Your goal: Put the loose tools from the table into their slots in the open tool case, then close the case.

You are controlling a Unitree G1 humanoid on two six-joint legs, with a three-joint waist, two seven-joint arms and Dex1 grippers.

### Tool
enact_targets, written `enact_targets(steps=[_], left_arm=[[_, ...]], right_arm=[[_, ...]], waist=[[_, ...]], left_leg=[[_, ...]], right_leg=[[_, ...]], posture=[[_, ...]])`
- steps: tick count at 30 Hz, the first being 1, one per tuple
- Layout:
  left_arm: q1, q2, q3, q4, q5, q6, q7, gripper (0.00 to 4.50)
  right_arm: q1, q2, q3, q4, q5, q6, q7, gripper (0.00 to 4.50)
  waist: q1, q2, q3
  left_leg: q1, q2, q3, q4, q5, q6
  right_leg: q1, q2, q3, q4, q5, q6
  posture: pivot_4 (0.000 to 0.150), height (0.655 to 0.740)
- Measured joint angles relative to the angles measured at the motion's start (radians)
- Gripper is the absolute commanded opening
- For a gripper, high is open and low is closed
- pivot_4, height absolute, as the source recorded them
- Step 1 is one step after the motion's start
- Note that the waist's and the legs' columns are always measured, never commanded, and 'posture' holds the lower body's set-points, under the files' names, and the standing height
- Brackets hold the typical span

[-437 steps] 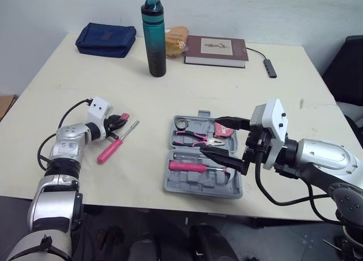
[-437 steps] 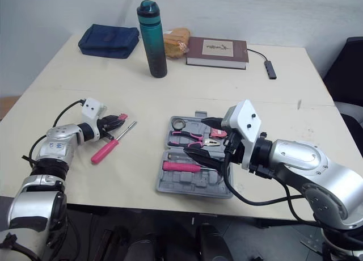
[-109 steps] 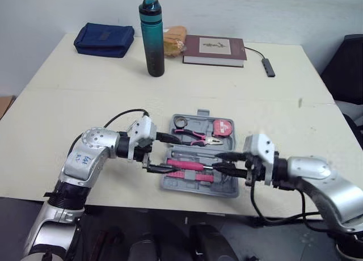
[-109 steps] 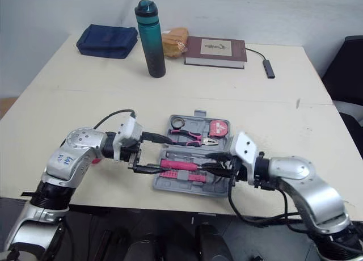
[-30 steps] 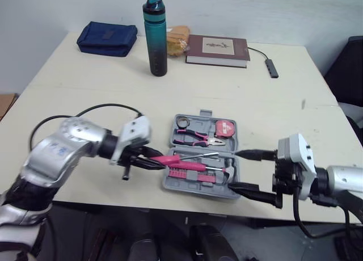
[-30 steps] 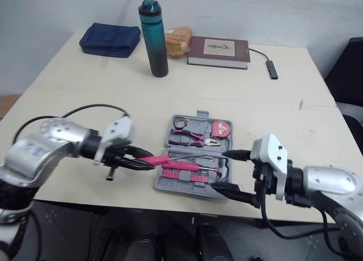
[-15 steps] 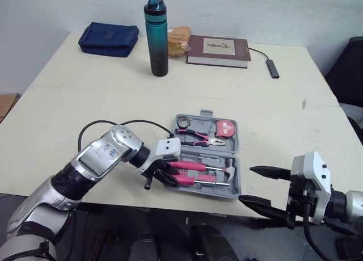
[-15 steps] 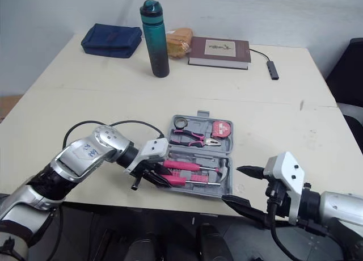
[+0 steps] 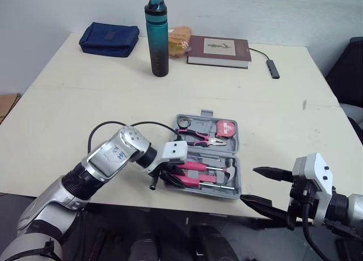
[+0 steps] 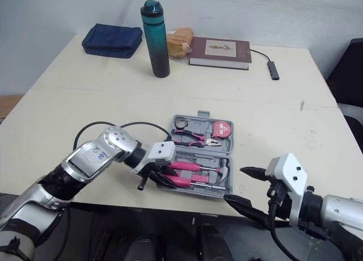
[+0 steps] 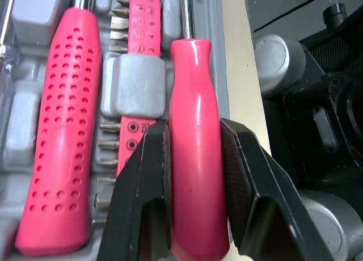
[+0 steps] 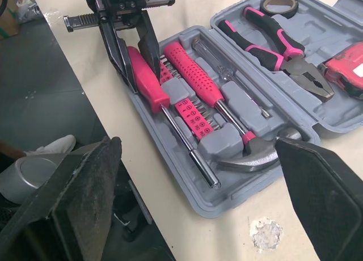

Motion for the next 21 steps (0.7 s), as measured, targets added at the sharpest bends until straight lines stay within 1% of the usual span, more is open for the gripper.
enact_targets(steps=[2, 3, 4, 5, 6, 8, 9, 12, 14, 15, 18, 21], left_arm=[[0.012, 0.0, 0.009, -0.003, -0.016, 0.005, -0.019, 2.73], [0.013, 0.005, 0.012, -0.006, -0.021, 0.007, -0.032, 3.27], [0.013, 0.015, 0.016, -0.011, -0.027, 0.007, -0.044, 3.68], [0.013, 0.031, 0.027, -0.014, -0.042, 0.015, -0.058, 4.2], [0.013, 0.043, 0.047, -0.014, -0.058, 0.027, -0.069, 4.47], [0.013, 0.068, 0.115, -0.013, -0.105, 0.029, -0.108, 4.47], [0.02, 0.073, 0.145, -0.013, -0.119, -0.001, -0.125, 4.47], [0.083, 0.037, 0.208, -0.001, -0.13, -0.161, -0.143, 4.47], [0.121, 0.004, 0.211, 0.014, -0.122, -0.245, -0.14, 3.92], [0.142, -0.023, 0.215, 0.043, -0.109, -0.316, -0.133, 3.64], [0.179, -0.077, 0.218, 0.12, -0.085, -0.43, -0.122, 2.23], [0.178, -0.123, 0.219, 0.163, -0.07, -0.469, -0.107, 0.74]], right_arm=[[0.0, 0.0, 0.001, 0.0, -0.001, 0.0, -0.001, 4.5], [-0.003, 0.0, 0.004, 0.0, -0.002, 0.0, -0.002, 4.5], [-0.006, 0.0, 0.006, 0.0, -0.003, 0.0, -0.002, 4.5], [-0.007, -0.001, 0.006, 0.0, -0.003, -0.001, -0.002, 4.5], [-0.007, -0.001, 0.007, 0.0, -0.006, -0.001, -0.002, 4.5], [-0.009, -0.001, 0.011, 0.001, -0.013, -0.001, -0.002, 4.5], [-0.011, -0.001, 0.012, 0.001, -0.015, -0.002, -0.002, 4.5], [-0.015, -0.001, 0.015, 0.001, -0.023, -0.012, -0.002, 4.5], [-0.017, -0.001, 0.018, 0.001, -0.025, -0.018, -0.002, 4.5], [-0.022, -0.001, 0.022, 0.001, -0.028, -0.019, -0.003, 4.5], [-0.037, -0.001, 0.036, 0.002, -0.037, -0.02, -0.005, 4.5], [-0.046, -0.001, 0.052, 0.002, -0.04, -0.021, -0.006, 4.5]], waist=[[0.0, 0.0, 0.0], [0.001, 0.0, 0.0], [0.001, 0.0, 0.0], [0.0, 0.0, 0.0], [-0.001, 0.0, 0.0], [-0.002, 0.0, 0.0], [-0.002, 0.0, 0.0], [0.001, 0.0, 0.0], [0.001, 0.0, 0.0], [0.001, 0.0, 0.0], [0.001, 0.0, 0.0], [0.001, 0.0, 0.0]], left_leg=[[0.0, 0.0, 0.0, 0.0, 0.0, 0.0], [0.0, 0.0, 0.0, 0.001, 0.0, 0.0], [0.0, 0.0, 0.0, 0.001, 0.0, 0.0], [0.0, 0.0, 0.0, 0.001, 0.0, 0.0], [0.0, 0.0, 0.0, 0.001, 0.0, 0.0], [0.0, 0.0, 0.0, 0.001, 0.0, 0.0], [0.0, 0.0, 0.0, 0.001, 0.0, 0.0], [0.0, 0.0, 0.0, 0.002, 0.0, 0.0], [0.0, 0.0, 0.0, 0.002, 0.0, 0.0], [0.0, 0.0, 0.0, 0.003, 0.0, 0.0], [0.0, 0.0, 0.0, 0.004, 0.0, 0.001], [0.0, 0.0, -0.001, 0.004, 0.0, 0.001]], right_leg=[[0.0, 0.0, 0.0, 0.0, 0.0, 0.0], [0.0, 0.0, 0.0, 0.001, 0.0, 0.0], [0.0, 0.0, 0.0, 0.001, 0.0, 0.0], [0.0, 0.0, 0.0, 0.001, 0.0, 0.0], [0.0, 0.0, 0.0, 0.002, 0.0, 0.0], [0.0, 0.0, 0.0, 0.002, 0.0, 0.0], [0.0, 0.0, 0.0, 0.002, 0.0, 0.0], [0.0, -0.001, 0.0, 0.002, 0.0, 0.0], [0.0, -0.001, 0.0, 0.002, 0.0, 0.0], [0.001, -0.001, 0.0, 0.002, 0.0, 0.0], [0.001, -0.001, 0.0, 0.002, 0.0, 0.0], [0.001, 0.0, 0.0, 0.002, 0.0, 0.0]], posture=[[0.15, 0.7377], [0.15, 0.7377], [0.15, 0.7377], [0.15, 0.7377], [0.15, 0.7377], [0.15, 0.7377], [0.15, 0.7377], [0.15, 0.7377], [0.15, 0.7377], [0.15, 0.7377], [0.15, 0.7377], [0.15, 0.7377]])
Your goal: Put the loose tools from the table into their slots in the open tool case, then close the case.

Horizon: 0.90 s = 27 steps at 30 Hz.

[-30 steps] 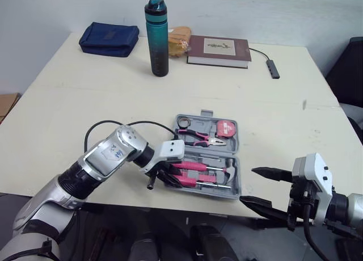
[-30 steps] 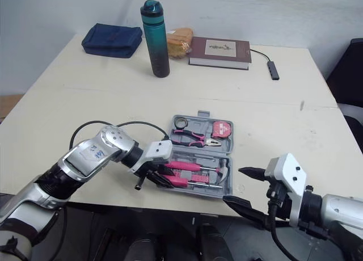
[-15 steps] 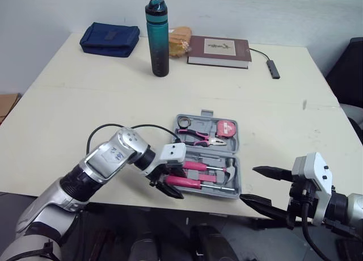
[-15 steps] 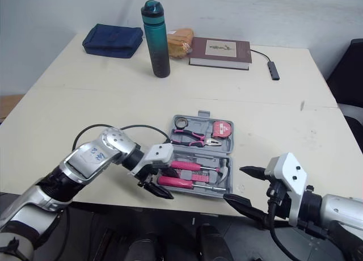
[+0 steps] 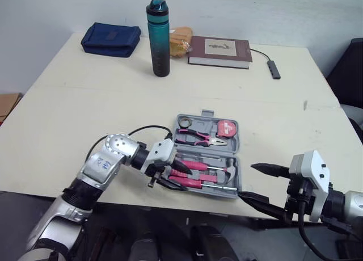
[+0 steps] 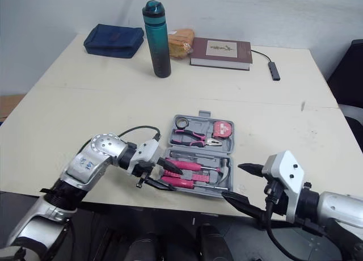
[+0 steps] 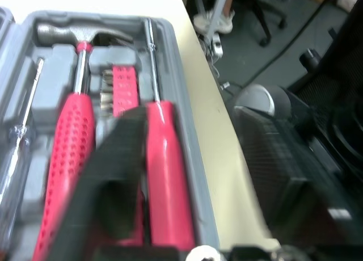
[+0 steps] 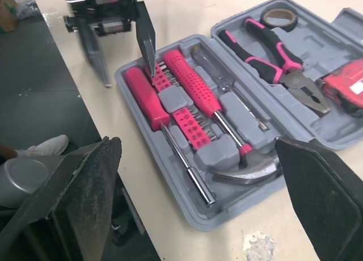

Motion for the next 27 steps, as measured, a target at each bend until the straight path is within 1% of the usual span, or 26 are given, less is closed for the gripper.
enact_targets(steps=[1, 2, 10, 15, 17, 19, 21, 22, 23, 25, 27], left_arm=[[-0.001, -0.014, -0.001, 0.01, 0.011, -0.004, 0.008, 0.29], [-0.002, -0.021, -0.003, 0.023, 0.019, -0.009, 0.012, 0.06], [-0.007, -0.04, -0.039, 0.074, 0.1, -0.011, 0.031, 0.06], [-0.049, -0.036, -0.086, 0.071, 0.144, -0.003, 0.024, 0.06], [-0.056, -0.031, -0.102, 0.067, 0.166, 0.002, 0.019, 0.06], [-0.067, -0.029, -0.128, 0.06, 0.198, -0.008, 0.021, 0.06], [-0.073, -0.028, -0.15, 0.057, 0.224, -0.019, 0.029, 0.06], [-0.074, -0.028, -0.155, 0.058, 0.229, -0.019, 0.035, 0.06], [-0.073, -0.028, -0.157, 0.058, 0.231, -0.019, 0.038, 0.06], [-0.071, -0.029, -0.161, 0.058, 0.234, -0.015, 0.046, 0.06], [-0.068, -0.029, -0.157, 0.052, 0.233, 0.006, 0.046, 0.06]], right_arm=[[-0.003, 0.0, 0.001, 0.0, -0.004, 0.0, 0.0, 4.5], [-0.008, 0.0, 0.003, 0.001, -0.005, 0.0, -0.001, 4.5], [-0.006, 0.0, 0.009, 0.001, -0.007, 0.0, -0.005, 4.5], [-0.003, 0.0, 0.009, 0.0, -0.007, 0.0, -0.011, 4.5], [-0.001, 0.0, 0.009, 0.0, -0.009, -0.001, -0.013, 4.5], [0.001, 0.0, 0.009, -0.001, -0.014, -0.001, -0.014, 4.5], [0.004, 0.002, 0.009, -0.002, -0.017, -0.002, -0.015, 4.5], [0.01, 0.004, 0.01, -0.004, -0.02, -0.002, -0.017, 4.5], [0.014, 0.006, 0.011, -0.004, -0.023, -0.002, -0.018, 4.5], [0.029, 0.013, 0.012, -0.007, -0.029, -0.003, -0.02, 4.5], [0.034, 0.015, 0.012, -0.009, -0.037, -0.003, -0.024, 4.5]], waist=[[0.0, 0.0, 0.0], [0.0, 0.0, 0.0], [-0.001, 0.0, 0.0], [-0.001, 0.0, -0.002], [-0.002, 0.0, -0.004], [-0.002, 0.0, -0.007], [-0.003, 0.001, -0.012], [-0.003, 0.0, -0.014], [-0.003, 0.0, -0.015], [-0.003, -0.001, -0.017], [-0.003, -0.001, -0.02]], left_leg=[[0.0, 0.0, 0.0, 0.0, 0.0, 0.0], [0.0, 0.0, 0.0, 0.0, 0.0, 0.0], [0.0, 0.0, 0.0, 0.0, 0.0, 0.0], [0.002, 0.0, 0.0, 0.0, 0.0, 0.0], [0.008, 0.0, 0.0, -0.003, 0.0, 0.0], [0.019, 0.0, 0.0, -0.008, -0.001, 0.001], [0.022, 0.001, -0.001, -0.01, -0.004, 0.005], [0.028, 0.001, -0.001, -0.012, -0.004, 0.005], [0.033, 0.001, 0.0, -0.014, -0.005, 0.006], [0.036, 0.0, 0.0, -0.018, -0.006, 0.007], [0.037, 0.0, 0.0, -0.019, -0.006, 0.007]], right_leg=[[0.0, 0.0, 0.0, 0.0, 0.0, 0.0], [0.0, 0.0, 0.0, 0.0, 0.0, 0.0], [0.0, 0.0, 0.0, 0.0, 0.0, 0.0], [0.002, 0.0, 0.0, 0.0, 0.0, 0.0], [0.008, 0.0, 0.0, -0.003, 0.0, 0.0], [0.02, 0.0, 0.0, -0.008, 0.0, 0.0], [0.029, 0.0, 0.0, -0.011, -0.001, -0.001], [0.034, 0.0, 0.0, -0.013, -0.001, -0.001], [0.036, 0.0, 0.0, -0.014, -0.001, -0.001], [0.041, -0.001, 0.0, -0.016, -0.001, -0.001], [0.041, -0.001, 0.0, -0.017, -0.001, -0.001]], posture=[[0.15, 0.7377], [0.15, 0.7377], [0.15, 0.7377], [0.15, 0.7377], [0.15, 0.7377], [0.15, 0.7377], [0.15, 0.7377], [0.15, 0.7377], [0.15, 0.7377], [0.15, 0.7377], [0.15, 0.7377]])
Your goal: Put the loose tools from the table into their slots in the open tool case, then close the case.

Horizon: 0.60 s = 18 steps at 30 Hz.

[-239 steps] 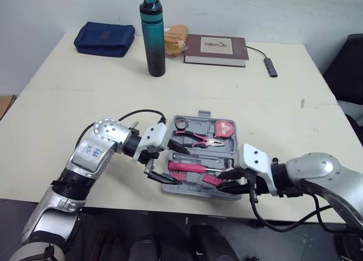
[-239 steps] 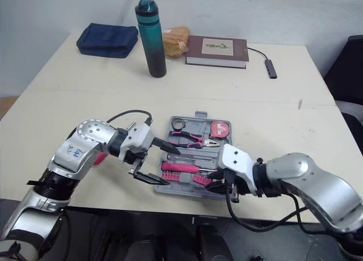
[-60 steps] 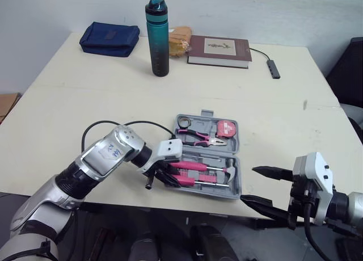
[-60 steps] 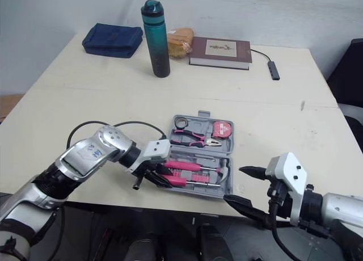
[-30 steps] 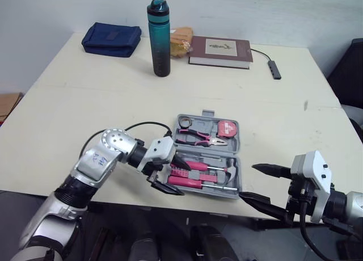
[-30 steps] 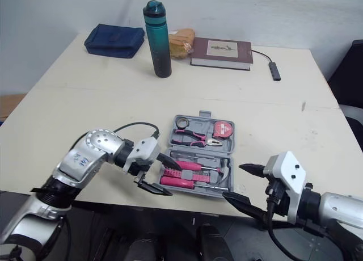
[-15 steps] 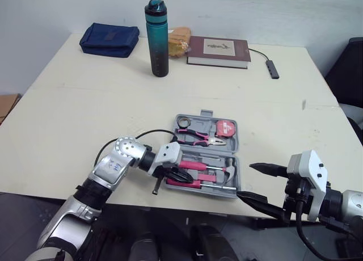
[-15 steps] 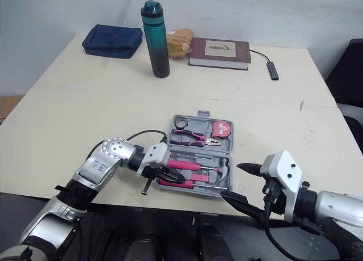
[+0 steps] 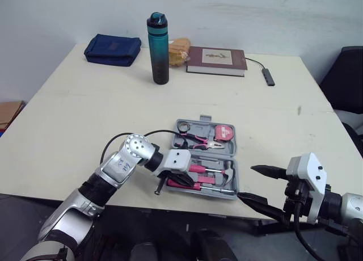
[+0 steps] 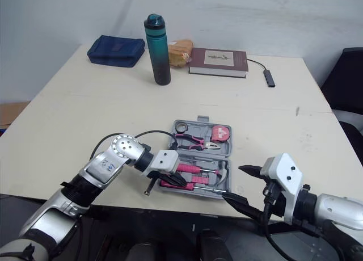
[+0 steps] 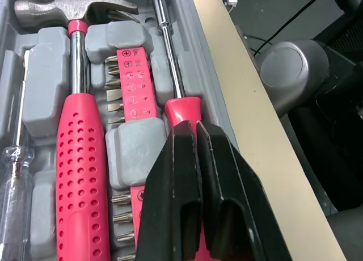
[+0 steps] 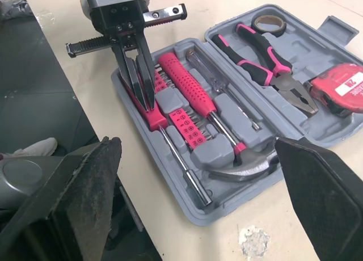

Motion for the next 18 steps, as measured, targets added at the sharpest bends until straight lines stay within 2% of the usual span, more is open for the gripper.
enact_targets(steps=[3, 5, 9, 12, 15, 18], left_arm=[[0.012, 0.0, 0.027, -0.016, -0.023, 0.042, -0.004, 0.06], [0.027, 0.017, 0.071, -0.018, -0.073, 0.091, -0.021, 0.06], [0.024, 0.053, 0.239, -0.012, -0.171, 0.209, 0.023, 0.06], [0.009, 0.098, 0.321, 0.049, -0.146, 0.24, 0.126, 0.06], [0.02, 0.116, 0.368, 0.145, -0.112, 0.232, 0.22, 0.06], [0.025, 0.116, 0.393, 0.178, -0.106, 0.228, 0.261, 0.06]], right_arm=[[-0.002, 0.008, 0.001, 0.0, -0.009, -0.006, -0.009, 4.5], [-0.019, 0.018, 0.008, 0.003, -0.023, -0.019, -0.021, 4.5], [-0.063, 0.029, 0.031, 0.053, -0.09, -0.037, -0.055, 4.5], [-0.089, 0.032, 0.049, 0.112, -0.151, -0.038, -0.089, 4.5], [-0.137, 0.03, 0.129, 0.195, -0.23, -0.037, -0.108, 4.5], [-0.187, 0.033, 0.18, 0.25, -0.273, -0.037, -0.12, 4.5]], waist=[[-0.002, 0.0, 0.0], [-0.007, -0.001, 0.0], [-0.007, -0.002, 0.004], [-0.007, -0.001, 0.004], [-0.007, -0.002, 0.006], [-0.002, -0.002, 0.007]], left_leg=[[0.0, 0.0, 0.0, -0.001, 0.0, 0.0], [-0.003, 0.0, 0.0, -0.001, 0.002, -0.002], [-0.006, 0.0, 0.0, -0.001, 0.005, -0.007], [-0.006, 0.0, 0.0, -0.002, 0.005, -0.006], [-0.006, 0.0, 0.001, -0.003, 0.005, -0.007], [-0.009, 0.0, 0.002, -0.002, 0.005, -0.007]], right_leg=[[-0.001, 0.0, 0.0, 0.0, 0.0, 0.0], [-0.009, 0.0, 0.0, 0.003, 0.0, 0.0], [-0.014, 0.0, 0.0, 0.005, -0.001, -0.001], [-0.013, 0.0, 0.0, 0.003, -0.001, -0.001], [-0.014, -0.001, 0.0, 0.002, -0.001, -0.001], [-0.016, -0.001, -0.001, 0.002, -0.001, -0.001]], posture=[[0.15, 0.7377], [0.15, 0.7377], [0.15, 0.7377], [0.15, 0.7377], [0.15, 0.7377], [0.15, 0.7377]])
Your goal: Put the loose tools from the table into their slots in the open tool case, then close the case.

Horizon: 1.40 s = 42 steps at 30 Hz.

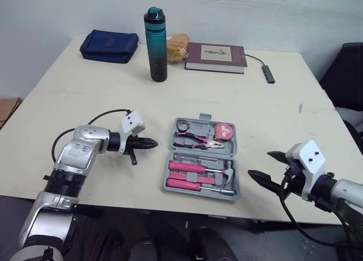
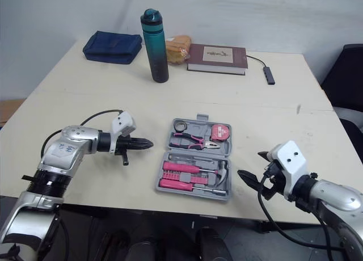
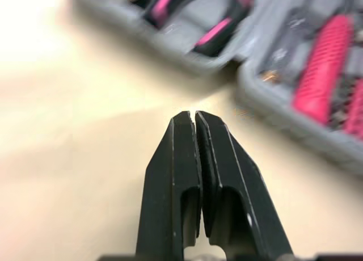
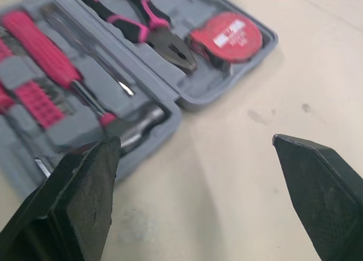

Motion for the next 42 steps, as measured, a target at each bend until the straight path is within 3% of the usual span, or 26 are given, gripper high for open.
enact_targets(steps=[2, 6, 11, 17, 25, 36, 38, 42], left_arm=[[0.002, -0.01, 0.009, 0.004, 0.007, -0.009, 0.032, 0.06], [0.037, -0.052, -0.005, 0.003, 0.015, -0.02, 0.068, 0.0], [0.026, -0.101, -0.04, 0.002, 0.037, -0.024, 0.086, 0.0], [0.035, -0.154, -0.082, -0.03, 0.05, -0.027, 0.093, 0.0], [0.081, -0.162, -0.08, -0.13, 0.054, 0.052, 0.105, 0.0], [0.08, -0.148, -0.069, -0.125, 0.054, 0.051, 0.114, 0.0], [0.083, -0.12, -0.04, -0.125, 0.033, 0.078, 0.113, 0.55], [0.091, -0.057, 0.071, -0.13, -0.037, 0.232, 0.124, 2.21]], right_arm=[[-0.058, 0.014, 0.034, 0.066, -0.047, 0.0, -0.027, 4.5], [-0.156, 0.046, 0.139, 0.227, -0.132, 0.001, -0.05, 2.57], [-0.252, 0.083, 0.258, 0.261, -0.171, 0.002, -0.026, 0.09], [-0.327, 0.153, 0.362, 0.275, -0.224, 0.017, -0.023, 0.03], [-0.348, 0.182, 0.366, 0.274, -0.255, 0.051, -0.021, 0.03], [-0.322, 0.147, 0.386, 0.249, -0.382, -0.017, -0.036, 0.03], [-0.297, 0.142, 0.34, 0.213, -0.377, -0.009, -0.036, 0.0], [-0.274, 0.169, 0.197, 0.132, -0.294, 0.083, -0.039, 1.53]], waist=[[0.002, 0.0, 0.0], [0.005, 0.001, 0.001], [0.004, 0.006, 0.003], [0.003, 0.006, 0.003], [0.002, 0.006, 0.003], [0.002, 0.006, 0.003], [-0.002, 0.006, 0.003], [-0.019, 0.007, 0.004]], left_leg=[[-0.003, 0.0, 0.001, 0.001, 0.0, 0.0], [-0.013, 0.0, 0.002, 0.004, 0.001, -0.001], [-0.014, 0.001, 0.003, 0.007, 0.001, -0.002], [-0.013, 0.0, 0.002, 0.01, 0.001, -0.002], [-0.013, 0.001, 0.002, 0.01, 0.001, -0.002], [-0.013, 0.0, 0.002, 0.009, 0.0, -0.001], [-0.013, 0.001, 0.002, 0.009, 0.0, -0.002], [-0.013, 0.002, 0.001, 0.008, 0.001, -0.003]], right_leg=[[-0.004, -0.001, 0.0, 0.0, 0.0, 0.0], [-0.014, 0.0, 0.0, 0.003, 0.0, 0.0], [-0.016, 0.0, 0.001, 0.005, 0.0, 0.0], [-0.014, 0.0, 0.001, 0.007, 0.0, 0.001], [-0.014, 0.0, 0.001, 0.007, 0.0, 0.001], [-0.013, 0.0, 0.0, 0.007, 0.0, 0.001], [-0.014, 0.001, 0.0, 0.006, 0.0, 0.0], [-0.014, 0.001, 0.0, 0.008, 0.0, 0.0]], posture=[[0.15, 0.7377], [0.15, 0.7377], [0.15, 0.7377], [0.15, 0.7377], [0.15, 0.7377], [0.15, 0.7377], [0.15, 0.7377], [0.15, 0.7377]])
